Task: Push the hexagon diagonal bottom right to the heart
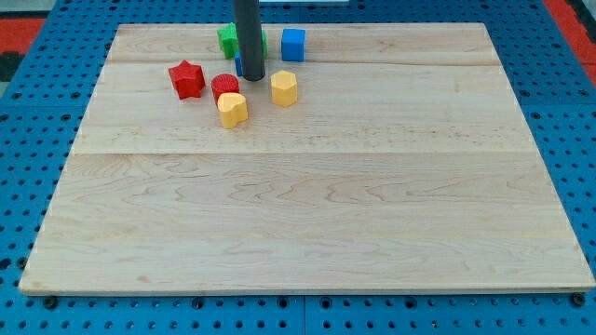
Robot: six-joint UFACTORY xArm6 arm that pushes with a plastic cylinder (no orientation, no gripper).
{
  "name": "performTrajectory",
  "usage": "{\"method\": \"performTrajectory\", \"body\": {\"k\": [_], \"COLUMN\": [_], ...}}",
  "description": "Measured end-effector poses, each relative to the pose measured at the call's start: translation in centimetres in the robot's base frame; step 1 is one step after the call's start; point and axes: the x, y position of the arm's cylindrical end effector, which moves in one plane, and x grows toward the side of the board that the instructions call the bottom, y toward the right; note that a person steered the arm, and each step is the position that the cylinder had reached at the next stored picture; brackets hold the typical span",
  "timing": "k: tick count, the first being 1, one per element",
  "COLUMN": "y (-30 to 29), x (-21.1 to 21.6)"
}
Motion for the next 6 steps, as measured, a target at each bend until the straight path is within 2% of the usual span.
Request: {"method": "performTrajectory", "body": {"k": [1, 2, 3, 5, 6], "y": [6.6, 9.2, 6.8, 0.9, -3.9], "x": [1.7, 7.4, 9.9, 8.4, 9.7]}}
